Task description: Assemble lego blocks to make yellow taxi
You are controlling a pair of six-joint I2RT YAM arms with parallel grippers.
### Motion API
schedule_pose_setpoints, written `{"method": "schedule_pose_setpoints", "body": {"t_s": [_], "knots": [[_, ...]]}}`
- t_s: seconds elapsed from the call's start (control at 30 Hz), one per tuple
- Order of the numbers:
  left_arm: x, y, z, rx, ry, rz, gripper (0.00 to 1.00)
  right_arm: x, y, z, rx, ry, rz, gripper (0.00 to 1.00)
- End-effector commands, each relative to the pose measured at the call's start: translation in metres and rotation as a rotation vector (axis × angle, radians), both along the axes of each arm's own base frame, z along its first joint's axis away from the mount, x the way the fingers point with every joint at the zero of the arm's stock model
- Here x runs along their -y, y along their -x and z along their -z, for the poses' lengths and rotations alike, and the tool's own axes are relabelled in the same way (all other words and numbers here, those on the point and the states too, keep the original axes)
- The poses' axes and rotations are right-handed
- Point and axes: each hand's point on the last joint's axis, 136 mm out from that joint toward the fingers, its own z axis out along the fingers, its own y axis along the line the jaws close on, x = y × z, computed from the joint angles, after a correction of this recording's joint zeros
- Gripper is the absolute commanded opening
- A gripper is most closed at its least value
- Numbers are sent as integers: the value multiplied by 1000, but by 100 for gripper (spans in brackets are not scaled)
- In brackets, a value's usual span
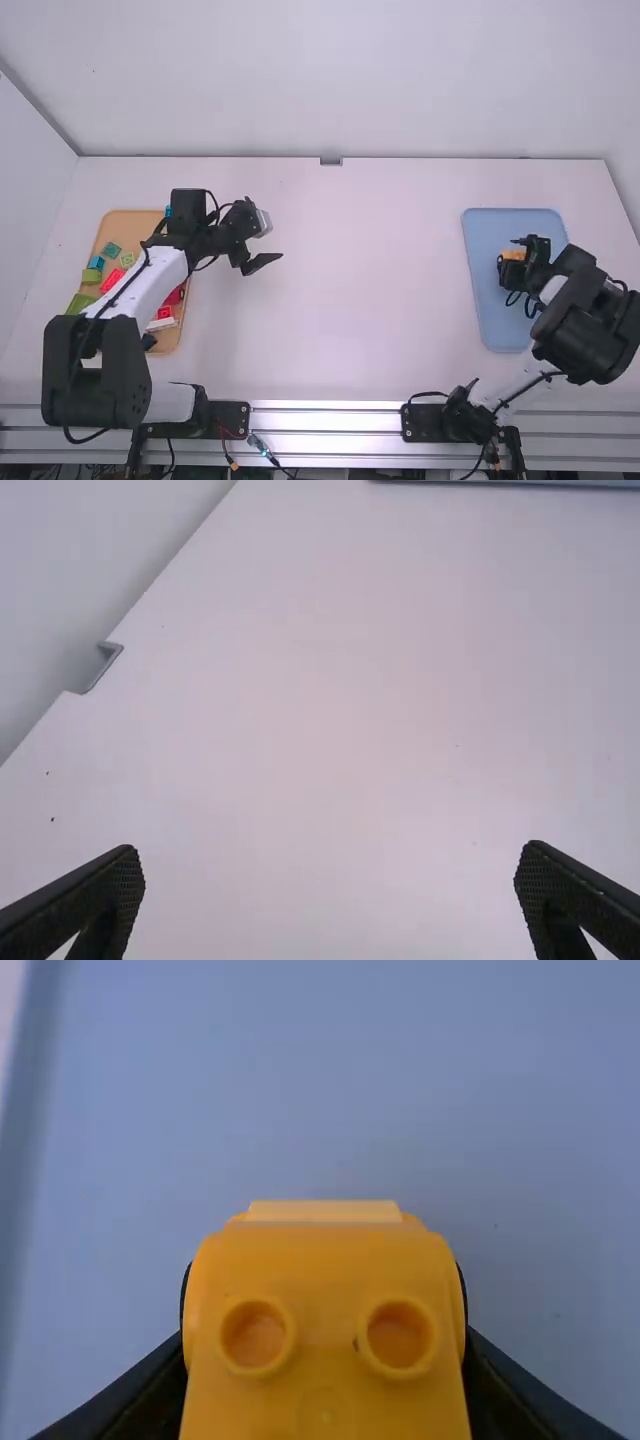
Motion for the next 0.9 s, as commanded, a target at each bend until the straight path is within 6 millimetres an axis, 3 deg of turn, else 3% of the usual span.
{"method": "schedule_pose_setpoints", "body": {"t_s": [0.0, 0.03, 0.07, 0.23, 0.37, 0.5, 0.8, 0.87], "knots": [[-3, -5, 0, -97, 62, -97, 99, 8, 2, 5, -35, 5, 96, 77], [-5, -8, 0, -111, 68, -128, 99, 7, 1, 5, -40, 6, 103, 84], [-8, -13, 0, -131, 73, -180, 99, 9, 1, 5, -42, 6, 119, 98], [-38, -43, 5, -201, 65, -546, 99, -3, -6, -7, -38, 6, 92, 99], [-46, -47, -1, -172, 20, -692, 99, -22, -13, -42, -24, -3, 70, 99], [-40, -42, -26, -89, 0, -707, 99, -45, -22, -90, 17, 13, 16, 99], [-44, -16, -96, 71, 66, -722, 99, -112, -25, -228, 295, 125, -140, 99], [-52, -16, -98, 82, 78, -759, 97, -116, -24, -230, 307, 126, -134, 97]]}}
